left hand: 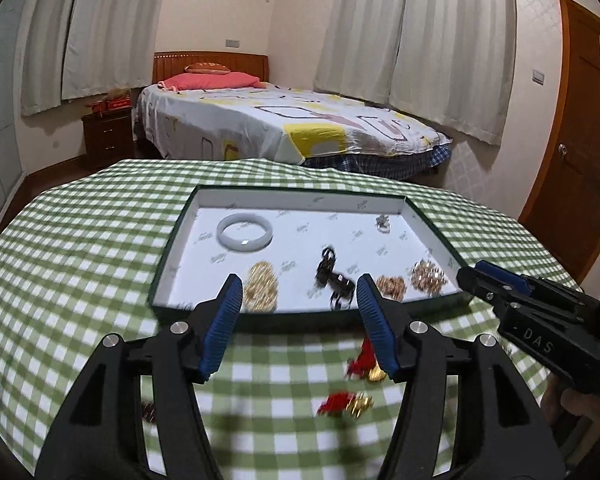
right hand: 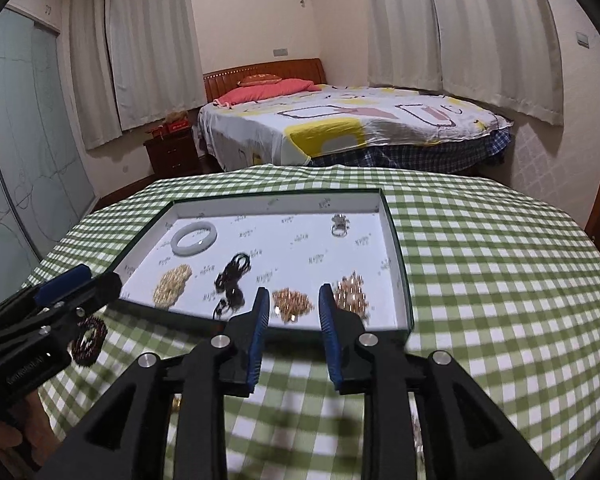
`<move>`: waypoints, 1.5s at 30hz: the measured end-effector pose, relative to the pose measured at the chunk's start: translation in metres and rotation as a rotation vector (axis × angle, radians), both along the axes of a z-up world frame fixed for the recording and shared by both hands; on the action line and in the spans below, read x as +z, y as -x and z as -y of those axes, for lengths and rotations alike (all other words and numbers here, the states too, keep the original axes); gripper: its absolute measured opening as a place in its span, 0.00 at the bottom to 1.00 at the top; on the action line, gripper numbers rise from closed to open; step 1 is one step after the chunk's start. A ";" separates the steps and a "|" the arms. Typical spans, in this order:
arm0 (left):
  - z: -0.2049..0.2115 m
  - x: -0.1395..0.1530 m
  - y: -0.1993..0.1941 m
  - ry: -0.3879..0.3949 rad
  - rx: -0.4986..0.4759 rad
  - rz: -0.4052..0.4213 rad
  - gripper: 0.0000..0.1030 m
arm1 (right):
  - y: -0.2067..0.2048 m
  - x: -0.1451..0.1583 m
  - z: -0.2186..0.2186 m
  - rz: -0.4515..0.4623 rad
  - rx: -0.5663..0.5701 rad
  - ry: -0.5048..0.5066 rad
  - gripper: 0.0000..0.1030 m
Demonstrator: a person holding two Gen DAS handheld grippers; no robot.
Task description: Organize jewelry
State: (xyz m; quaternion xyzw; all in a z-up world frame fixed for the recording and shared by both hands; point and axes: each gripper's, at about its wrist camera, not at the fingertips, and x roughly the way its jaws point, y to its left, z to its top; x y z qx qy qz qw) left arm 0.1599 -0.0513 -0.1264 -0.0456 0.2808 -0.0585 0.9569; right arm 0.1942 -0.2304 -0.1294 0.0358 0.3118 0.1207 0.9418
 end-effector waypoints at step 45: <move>-0.086 -0.061 -0.007 -0.005 0.208 -0.264 0.51 | 0.031 -0.033 0.012 -0.058 -0.038 0.013 0.28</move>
